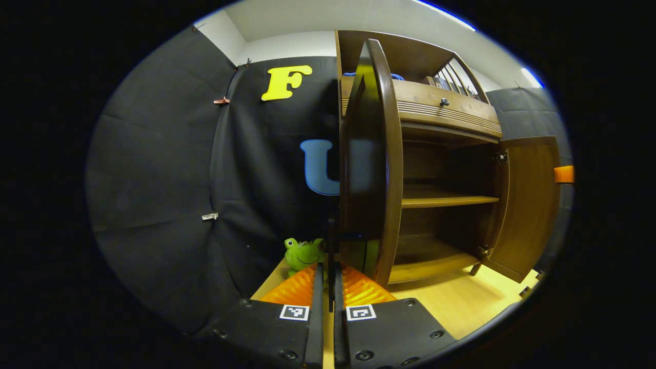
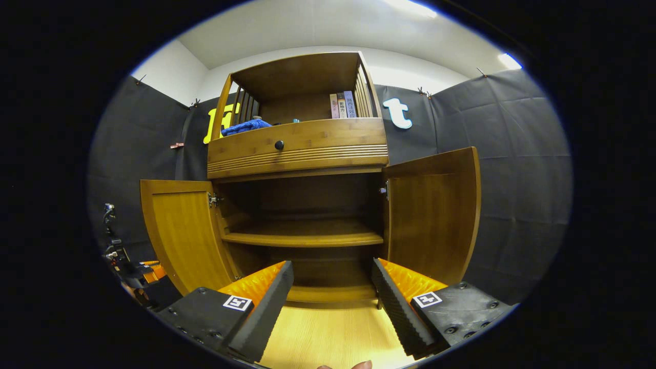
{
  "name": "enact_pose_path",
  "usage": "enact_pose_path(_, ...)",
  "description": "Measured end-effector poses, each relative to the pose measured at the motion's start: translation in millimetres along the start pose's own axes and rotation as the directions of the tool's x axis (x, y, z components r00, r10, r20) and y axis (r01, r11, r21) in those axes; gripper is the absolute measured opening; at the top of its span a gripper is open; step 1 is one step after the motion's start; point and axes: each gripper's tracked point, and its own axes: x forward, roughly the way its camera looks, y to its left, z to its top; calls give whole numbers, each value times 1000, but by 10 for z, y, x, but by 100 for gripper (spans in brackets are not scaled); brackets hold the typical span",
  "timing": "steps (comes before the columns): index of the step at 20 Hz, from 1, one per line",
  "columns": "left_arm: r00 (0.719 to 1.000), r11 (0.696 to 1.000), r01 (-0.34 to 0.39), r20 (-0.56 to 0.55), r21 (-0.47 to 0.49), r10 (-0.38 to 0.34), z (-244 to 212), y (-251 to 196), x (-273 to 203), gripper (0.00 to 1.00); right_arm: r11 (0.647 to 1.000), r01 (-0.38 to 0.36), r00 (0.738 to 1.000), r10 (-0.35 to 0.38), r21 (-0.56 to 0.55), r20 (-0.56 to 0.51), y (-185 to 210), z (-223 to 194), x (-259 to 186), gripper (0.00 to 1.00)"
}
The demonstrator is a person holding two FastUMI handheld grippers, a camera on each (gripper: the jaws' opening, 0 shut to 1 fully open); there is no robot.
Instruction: Open the right door of the double-door shoe cabinet with the right hand, and open the left door with the left hand.
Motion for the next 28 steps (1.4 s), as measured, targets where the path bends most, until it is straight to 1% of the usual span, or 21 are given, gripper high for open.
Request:
enact_pose_path(1,1000,1000,-5,-3,6,5,-9,1,-46,12,1000,-1,1000,1,1,0,10,1,21,98)
enact_pose_path(2,1000,1000,-13,-3,10,13,-18,15,-81,13,1000,-2,1000,2,0,2,17,0,28,100)
enact_pose_path(3,1000,1000,-26,-1,12,26,-5,47,-136,14,1000,0,1000,0,-1,2,18,1,45,98)
enact_pose_path(6,998,998,-58,9,1,58,30,142,-333,53,1000,2,1000,-2,-10,2,3,-34,97,98)
enact_pose_path(8,995,995,-95,28,-12,96,98,255,-487,79,1000,-1,1000,1,-11,-1,6,-54,124,98)
enact_pose_path(9,993,994,-109,33,-11,109,123,259,-598,88,1000,1,1000,-1,-10,4,-9,-46,141,100)
enact_pose_path(10,994,995,-104,33,-8,104,128,227,-628,97,1000,5,1000,-4,-8,8,-11,-39,166,98)
enact_pose_path(11,995,995,-96,31,-9,97,160,185,-715,100,1000,6,1000,-6,-4,8,-5,-35,186,98)
enact_pose_path(12,995,996,-92,34,-12,92,204,143,-757,98,1000,4,1000,-4,0,8,13,-37,191,98)
enact_pose_path(13,995,996,-87,43,-19,88,262,103,-806,98,1000,4,1000,-4,-1,7,15,-39,190,100)
enact_pose_path(14,996,997,-76,52,-29,77,334,27,-849,98,1000,5,1000,-5,-6,8,11,-46,184,98)
enact_pose_path(17,996,998,-28,83,-54,33,526,-312,-922,98,1000,4,1000,-4,-10,11,24,-49,186,98)
enact_pose_path(19,994,998,-18,105,-64,24,680,-503,-935,98,1000,-1,1000,1,-7,14,42,-34,177,98)
enact_pose_path(21,993,998,-9,121,-60,16,809,-723,-902,98,1000,-4,1000,4,-10,18,56,-15,153,98)
enact_pose_path(25,992,998,43,120,-41,-38,952,-1134,-757,98,1000,0,1000,0,-19,21,41,-18,103,98)
enact_pose_path(27,992,998,55,113,-35,-51,982,-1301,-672,100,1000,5,1000,-4,-24,21,24,-15,86,98)
enact_pose_path(28,992,998,64,112,-28,-60,1002,-1383,-632,98,1000,7,1000,-7,-30,20,18,-20,72,98)
